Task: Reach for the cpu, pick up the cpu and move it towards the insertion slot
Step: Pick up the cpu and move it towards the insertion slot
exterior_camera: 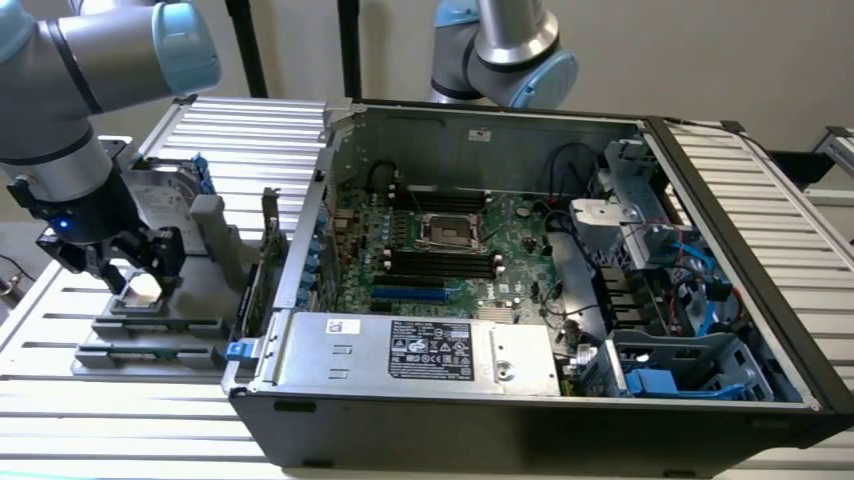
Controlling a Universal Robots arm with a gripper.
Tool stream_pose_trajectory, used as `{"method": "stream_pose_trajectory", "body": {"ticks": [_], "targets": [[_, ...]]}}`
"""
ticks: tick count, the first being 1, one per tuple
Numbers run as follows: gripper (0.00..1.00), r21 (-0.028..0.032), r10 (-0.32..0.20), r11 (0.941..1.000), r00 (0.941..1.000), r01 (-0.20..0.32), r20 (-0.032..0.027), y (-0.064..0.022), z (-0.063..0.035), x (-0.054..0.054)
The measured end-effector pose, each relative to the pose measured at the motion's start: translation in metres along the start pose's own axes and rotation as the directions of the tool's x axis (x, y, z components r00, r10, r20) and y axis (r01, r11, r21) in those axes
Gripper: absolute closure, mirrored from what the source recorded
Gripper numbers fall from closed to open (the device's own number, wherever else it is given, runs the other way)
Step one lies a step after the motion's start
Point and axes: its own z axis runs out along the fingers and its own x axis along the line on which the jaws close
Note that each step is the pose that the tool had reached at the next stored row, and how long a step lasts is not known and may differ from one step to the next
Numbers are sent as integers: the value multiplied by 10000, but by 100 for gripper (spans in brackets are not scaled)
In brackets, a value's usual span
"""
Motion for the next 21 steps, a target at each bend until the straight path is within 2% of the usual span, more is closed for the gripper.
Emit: {"method": "stream_pose_trajectory", "body": {"ticks": [2,3,8,11,15,18,21], "targets": [[35,0,0,10000,10000,0,-7,0,0,0],[42,-1,0,10000,10000,0,-10,0,1,-1],[42,0,1,10000,10000,-1,-35,0,-1,-1],[46,0,0,10000,10000,0,-39,0,0,-2],[46,-2,-1,10000,10000,1,-42,0,-14,-3],[46,-1,0,10000,10000,0,-51,0,-87,-2],[46,-1,0,10000,10000,0,-56,0,-202,-2]]}}
